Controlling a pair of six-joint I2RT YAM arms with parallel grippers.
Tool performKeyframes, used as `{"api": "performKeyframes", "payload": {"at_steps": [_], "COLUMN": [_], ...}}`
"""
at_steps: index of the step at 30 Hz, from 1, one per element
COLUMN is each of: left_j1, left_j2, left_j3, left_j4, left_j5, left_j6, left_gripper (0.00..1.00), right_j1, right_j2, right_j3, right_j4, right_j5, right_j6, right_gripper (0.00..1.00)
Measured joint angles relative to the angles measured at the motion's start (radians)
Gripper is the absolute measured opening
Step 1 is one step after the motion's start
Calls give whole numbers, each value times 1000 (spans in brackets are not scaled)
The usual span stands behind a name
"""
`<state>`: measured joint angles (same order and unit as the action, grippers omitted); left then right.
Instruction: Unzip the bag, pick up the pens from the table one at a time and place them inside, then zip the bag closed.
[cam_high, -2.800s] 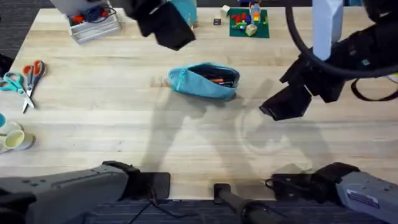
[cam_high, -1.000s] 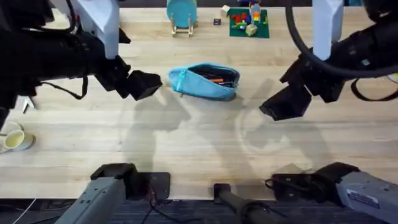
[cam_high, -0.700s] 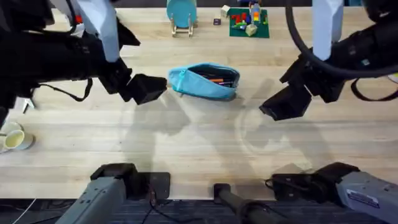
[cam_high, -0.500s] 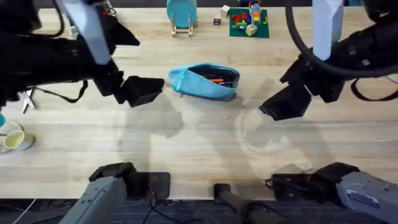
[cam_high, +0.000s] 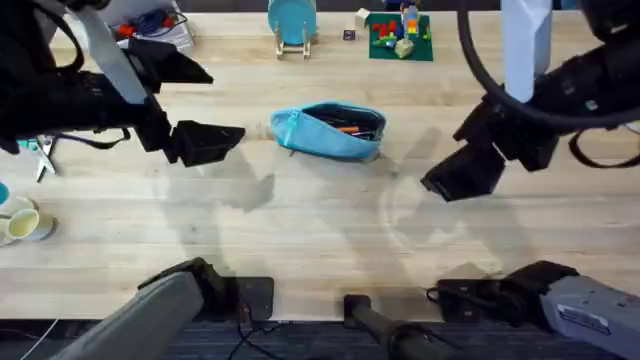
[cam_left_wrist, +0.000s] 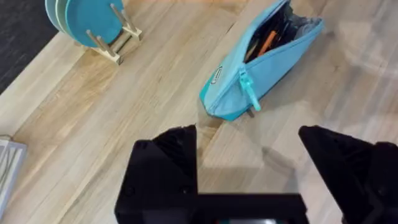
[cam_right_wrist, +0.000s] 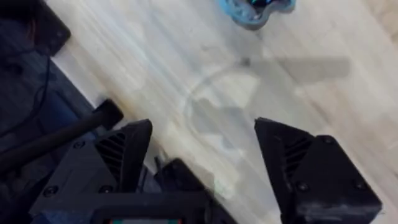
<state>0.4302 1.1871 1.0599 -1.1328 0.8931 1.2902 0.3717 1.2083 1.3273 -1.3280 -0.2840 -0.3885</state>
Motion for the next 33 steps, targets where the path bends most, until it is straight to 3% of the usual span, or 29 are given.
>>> {"api": "performKeyframes", "payload": {"at_steps": [9,16,20,25,33], "left_j1": [74,147,174,175,175], "left_j2": [78,139,172,183,183], "left_j3": [0,0,0,0,0], "left_j4": [5,6,7,7,15], "left_j5": [22,80,115,134,140], "left_j6": [100,143,155,167,173], "left_gripper": [991,992,990,992,991], "right_j1": [0,0,0,2,109], "right_j2": [0,0,0,0,37], "right_j3": [0,0,0,0,0], "right_j4": [-69,-50,80,287,396], "right_j5": [-3,-158,-250,-300,-242], "right_j6": [0,60,176,428,658], "right_gripper": [998,998,998,997,997]}}
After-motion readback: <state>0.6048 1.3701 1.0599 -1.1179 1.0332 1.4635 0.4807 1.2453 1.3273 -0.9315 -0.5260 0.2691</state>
